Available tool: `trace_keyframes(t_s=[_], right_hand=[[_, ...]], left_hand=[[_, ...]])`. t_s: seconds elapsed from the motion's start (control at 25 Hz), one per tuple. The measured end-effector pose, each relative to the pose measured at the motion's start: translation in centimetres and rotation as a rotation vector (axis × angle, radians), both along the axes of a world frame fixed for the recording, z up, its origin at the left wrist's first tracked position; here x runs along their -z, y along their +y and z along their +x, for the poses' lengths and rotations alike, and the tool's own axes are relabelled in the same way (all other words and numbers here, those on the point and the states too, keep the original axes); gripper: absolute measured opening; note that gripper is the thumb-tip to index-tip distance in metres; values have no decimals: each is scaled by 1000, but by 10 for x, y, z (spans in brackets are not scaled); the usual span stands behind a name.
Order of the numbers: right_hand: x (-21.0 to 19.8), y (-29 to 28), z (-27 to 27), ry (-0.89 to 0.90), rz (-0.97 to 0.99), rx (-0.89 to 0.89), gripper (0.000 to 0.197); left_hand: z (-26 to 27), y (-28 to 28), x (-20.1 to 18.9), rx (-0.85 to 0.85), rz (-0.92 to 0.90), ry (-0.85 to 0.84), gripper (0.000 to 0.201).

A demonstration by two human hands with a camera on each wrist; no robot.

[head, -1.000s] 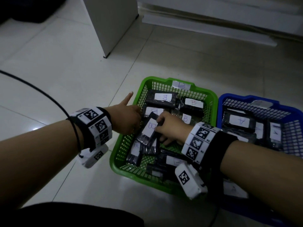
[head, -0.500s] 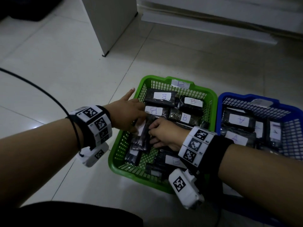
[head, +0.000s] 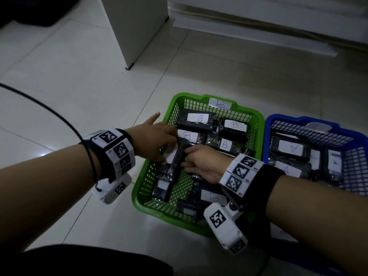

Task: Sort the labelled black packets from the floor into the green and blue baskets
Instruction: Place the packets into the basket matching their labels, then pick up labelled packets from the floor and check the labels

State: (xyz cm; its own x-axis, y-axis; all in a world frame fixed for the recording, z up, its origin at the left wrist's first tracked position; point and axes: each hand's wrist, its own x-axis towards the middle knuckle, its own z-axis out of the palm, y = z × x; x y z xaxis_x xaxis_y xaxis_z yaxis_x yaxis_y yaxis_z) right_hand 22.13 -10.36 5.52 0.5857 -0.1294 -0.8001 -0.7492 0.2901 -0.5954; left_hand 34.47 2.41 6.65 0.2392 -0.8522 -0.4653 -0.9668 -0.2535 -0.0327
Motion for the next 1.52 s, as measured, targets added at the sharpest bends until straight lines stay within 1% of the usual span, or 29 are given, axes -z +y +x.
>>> trace_keyframes(t_s=[0.04,0.08,0.12,0.16,0.36,0.48,0.64,0.76,0.84,0.92,0.96,1.04,1.12,1.2,1.28,1.32,1.36,1.44,1.52], right_hand=[[-1,2,-1,9,20,6,32],[-1,2,-1,26,31,11,29],[-1,2,-2,54,42,13,21],[0,2,-3,90,69,6,21],[1,19,-11,185,333,19,38],[-4,27,-12,223,398,25,38],[13,31,-10,233,316,37,33],[21,34,-6,225,282,63,36],[21,36,-3,250,277,31,27],[20,37,-2,260,283,23,26],[19,36,-2,264,290,35,29],[20,39,-6,276,335,24,38],[19,40,-8,256,367,11,40],[20,38,-10,232,369,16,35],[19,36,-11,221,332,-20,18],[17,34,-10,219,306,-40,14],[15,33,-8,213,262,-68,14],[8,28,-5,191,115,-151,16],[-2,23,-4,153,-6,-280,18]], left_hand=[[0,0,0,2,4,0,46],[0,0,1,2,4,2,48],[-1,-1,2,2,2,5,49],[-1,-1,3,1,-1,8,49],[0,2,9,-9,-51,41,46],[0,4,10,-28,-76,109,42],[2,6,9,-52,-71,132,40],[7,7,10,-47,-55,132,43],[8,5,11,-59,-48,144,55],[8,3,8,-78,-15,162,71],[8,2,5,-75,-14,178,73],[6,4,4,-59,-47,247,64],[5,6,3,-56,-62,281,54],[5,5,1,-75,-64,288,52],[5,4,0,-84,-65,267,53],[6,2,-1,-83,-63,254,53],[7,2,-2,-90,-65,252,53],[7,1,-4,-110,-77,250,52],[8,2,-4,-111,-86,241,52]])
